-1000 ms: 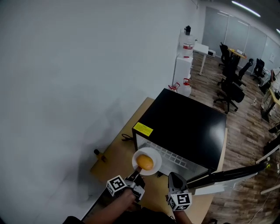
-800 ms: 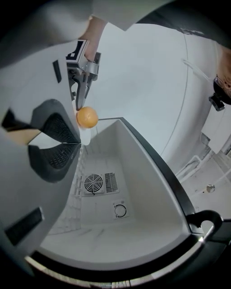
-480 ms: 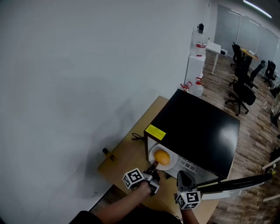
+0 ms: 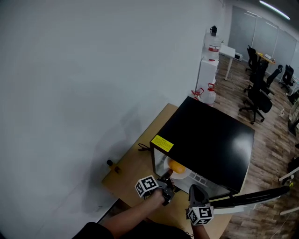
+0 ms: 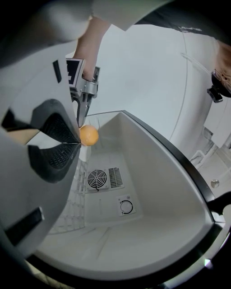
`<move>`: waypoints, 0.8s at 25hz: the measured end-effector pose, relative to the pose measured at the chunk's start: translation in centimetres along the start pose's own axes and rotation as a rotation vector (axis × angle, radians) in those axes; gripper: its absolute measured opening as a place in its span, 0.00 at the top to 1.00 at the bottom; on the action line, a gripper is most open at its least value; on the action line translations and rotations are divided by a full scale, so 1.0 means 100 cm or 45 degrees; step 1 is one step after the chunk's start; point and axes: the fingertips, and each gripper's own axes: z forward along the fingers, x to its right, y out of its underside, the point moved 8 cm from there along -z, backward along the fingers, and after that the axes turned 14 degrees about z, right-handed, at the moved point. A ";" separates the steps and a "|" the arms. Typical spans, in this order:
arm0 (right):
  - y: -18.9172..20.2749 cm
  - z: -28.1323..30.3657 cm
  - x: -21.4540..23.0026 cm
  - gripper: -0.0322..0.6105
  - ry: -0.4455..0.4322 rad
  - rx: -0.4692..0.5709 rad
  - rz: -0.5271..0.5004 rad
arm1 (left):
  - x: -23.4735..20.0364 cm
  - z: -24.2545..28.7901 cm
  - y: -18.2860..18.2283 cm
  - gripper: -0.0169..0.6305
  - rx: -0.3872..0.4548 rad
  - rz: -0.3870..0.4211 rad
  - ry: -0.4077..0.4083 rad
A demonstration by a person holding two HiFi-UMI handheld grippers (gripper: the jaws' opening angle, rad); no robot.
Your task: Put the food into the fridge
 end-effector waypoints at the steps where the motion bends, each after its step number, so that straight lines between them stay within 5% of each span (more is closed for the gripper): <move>1: 0.001 -0.001 0.000 0.86 0.002 0.001 0.000 | -0.001 0.002 -0.001 0.92 -0.001 0.006 -0.003; 20: 0.012 -0.008 0.008 0.86 0.041 -0.009 0.008 | -0.008 0.026 -0.012 0.92 -0.007 -0.017 -0.086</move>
